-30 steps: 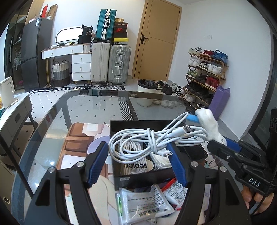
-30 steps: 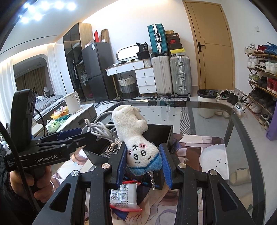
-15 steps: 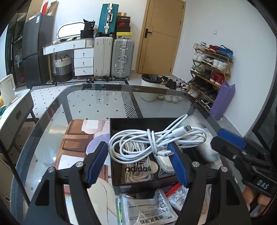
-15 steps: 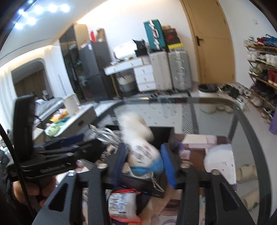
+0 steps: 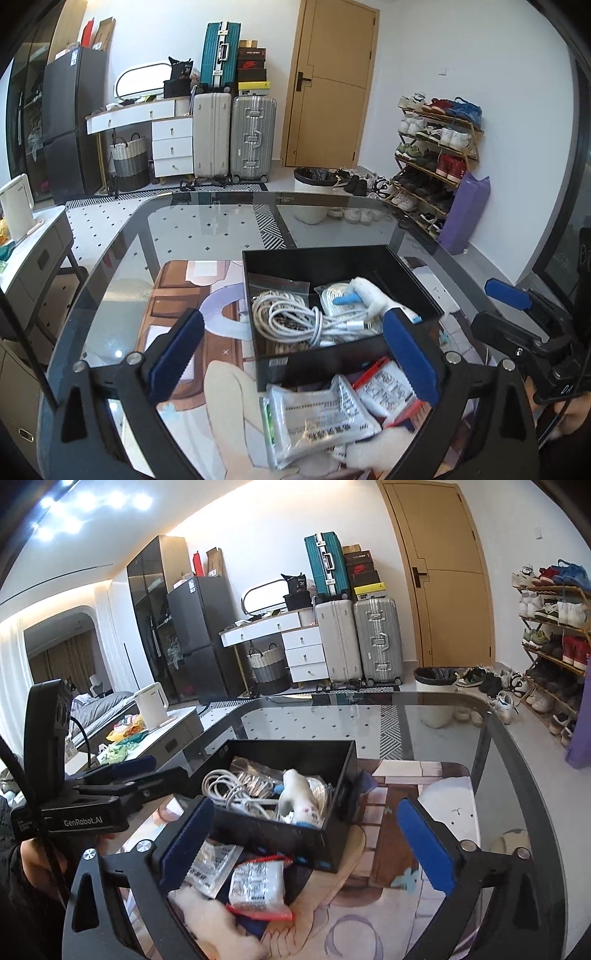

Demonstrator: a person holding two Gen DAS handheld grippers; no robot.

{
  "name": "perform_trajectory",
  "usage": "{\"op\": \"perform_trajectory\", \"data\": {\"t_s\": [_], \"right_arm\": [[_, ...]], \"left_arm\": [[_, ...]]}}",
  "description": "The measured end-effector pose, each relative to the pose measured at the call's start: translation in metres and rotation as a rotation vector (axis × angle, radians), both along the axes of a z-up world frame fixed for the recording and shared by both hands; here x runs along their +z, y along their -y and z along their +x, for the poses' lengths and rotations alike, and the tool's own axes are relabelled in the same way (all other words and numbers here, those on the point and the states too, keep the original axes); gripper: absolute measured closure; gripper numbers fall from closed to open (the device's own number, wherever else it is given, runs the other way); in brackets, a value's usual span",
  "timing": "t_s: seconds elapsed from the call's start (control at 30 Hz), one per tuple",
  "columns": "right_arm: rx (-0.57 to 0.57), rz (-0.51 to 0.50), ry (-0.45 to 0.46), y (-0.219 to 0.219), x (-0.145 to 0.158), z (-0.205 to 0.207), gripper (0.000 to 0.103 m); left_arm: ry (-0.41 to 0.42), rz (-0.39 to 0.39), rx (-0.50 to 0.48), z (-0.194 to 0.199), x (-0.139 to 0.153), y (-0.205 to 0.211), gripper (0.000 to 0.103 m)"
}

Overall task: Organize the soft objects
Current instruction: 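Lower the cable and doll into the black box and open both grippers, then move the right gripper toward the white foam packing sheet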

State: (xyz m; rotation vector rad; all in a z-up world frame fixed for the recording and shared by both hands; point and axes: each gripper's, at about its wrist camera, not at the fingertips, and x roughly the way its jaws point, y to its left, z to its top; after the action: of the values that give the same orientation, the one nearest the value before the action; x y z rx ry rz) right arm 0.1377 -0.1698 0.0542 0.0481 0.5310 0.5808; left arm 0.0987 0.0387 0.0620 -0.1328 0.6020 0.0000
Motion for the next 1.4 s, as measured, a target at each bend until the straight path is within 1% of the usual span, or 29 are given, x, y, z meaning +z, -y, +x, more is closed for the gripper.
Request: {"op": "perform_trajectory", "data": {"t_s": [0.27, 0.43, 0.7, 0.83, 1.13, 1.4], "right_arm": [[0.003, -0.047, 0.003, 0.000, -0.003, -0.027, 0.001], [0.001, -0.065, -0.031, 0.003, -0.010, -0.031, 0.001], [0.026, -0.075, -0.044, 0.000, -0.010, -0.040, 0.001], [0.041, -0.087, -0.068, -0.005, -0.018, -0.042, 0.001], [0.103, -0.162, -0.105, -0.024, -0.034, -0.045, 0.001], [0.131, -0.225, -0.176, -0.033, -0.053, -0.042, 0.001]], "left_arm": [[-0.003, -0.002, -0.008, -0.023, -0.003, -0.003, 0.004], [-0.016, 0.007, -0.015, -0.033, -0.008, -0.003, 0.004], [-0.026, 0.031, -0.026, -0.046, -0.014, -0.002, 0.004], [-0.044, 0.039, -0.032, -0.051, -0.018, -0.003, 0.004], [-0.051, 0.045, -0.035, -0.051, -0.021, -0.005, 0.004], [-0.069, 0.041, -0.034, -0.049, -0.025, -0.008, 0.004]]}}
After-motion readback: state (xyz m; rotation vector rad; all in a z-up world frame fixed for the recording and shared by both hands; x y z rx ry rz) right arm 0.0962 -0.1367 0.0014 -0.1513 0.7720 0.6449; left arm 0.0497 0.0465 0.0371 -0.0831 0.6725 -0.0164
